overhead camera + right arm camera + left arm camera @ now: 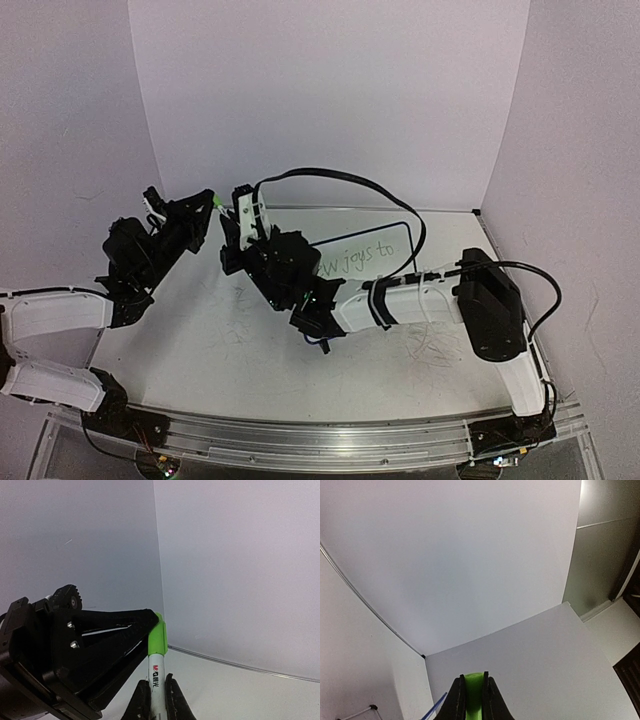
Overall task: Write a sentence on the whiteboard
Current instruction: Insert the whiteboard marker without the cap into the pen cap, then put down the whiteboard marker at the corner of the board.
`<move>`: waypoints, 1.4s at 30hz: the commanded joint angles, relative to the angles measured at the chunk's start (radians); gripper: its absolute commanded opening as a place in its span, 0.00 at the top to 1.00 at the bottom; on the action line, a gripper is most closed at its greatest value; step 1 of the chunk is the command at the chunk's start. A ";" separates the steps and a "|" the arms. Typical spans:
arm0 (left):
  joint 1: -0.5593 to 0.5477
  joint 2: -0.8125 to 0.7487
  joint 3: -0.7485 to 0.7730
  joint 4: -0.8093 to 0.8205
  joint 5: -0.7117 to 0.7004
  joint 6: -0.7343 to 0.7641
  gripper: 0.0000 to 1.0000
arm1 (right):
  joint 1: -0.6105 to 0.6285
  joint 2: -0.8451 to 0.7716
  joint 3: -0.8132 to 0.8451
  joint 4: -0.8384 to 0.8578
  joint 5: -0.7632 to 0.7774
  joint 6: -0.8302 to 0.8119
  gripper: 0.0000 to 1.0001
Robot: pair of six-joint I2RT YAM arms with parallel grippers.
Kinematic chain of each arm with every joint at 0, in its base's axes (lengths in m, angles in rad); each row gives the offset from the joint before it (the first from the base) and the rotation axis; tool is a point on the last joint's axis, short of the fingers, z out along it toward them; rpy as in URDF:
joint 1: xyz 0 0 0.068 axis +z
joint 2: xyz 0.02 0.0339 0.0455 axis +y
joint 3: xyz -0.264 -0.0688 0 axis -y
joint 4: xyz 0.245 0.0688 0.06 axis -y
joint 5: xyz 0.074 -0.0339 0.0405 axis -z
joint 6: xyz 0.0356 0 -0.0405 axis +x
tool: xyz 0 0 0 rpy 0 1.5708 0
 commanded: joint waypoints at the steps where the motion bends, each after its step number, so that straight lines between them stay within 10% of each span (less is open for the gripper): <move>1: -0.202 0.017 -0.024 -0.018 0.234 0.064 1.00 | -0.075 -0.050 0.118 -0.056 -0.109 0.029 1.00; 8: -0.193 -0.111 0.053 -0.220 0.121 0.229 0.98 | -0.093 -0.297 -0.207 -0.049 -0.054 0.077 1.00; 14: -0.176 -0.211 0.122 -0.349 0.033 0.386 0.42 | -0.176 -0.599 -0.547 -0.107 0.017 0.129 1.00; 21: -0.166 -0.225 0.197 -0.483 0.001 0.495 0.15 | -0.421 -0.968 -0.792 -0.549 -0.007 0.322 1.00; 28: -0.161 -0.216 0.201 -0.504 -0.015 0.533 0.10 | -0.707 -1.224 -1.128 -0.740 -0.294 0.525 1.00; 42: -0.161 -0.183 0.216 -0.519 0.018 0.542 0.09 | -0.869 -1.010 -1.367 -0.535 -0.526 0.724 0.97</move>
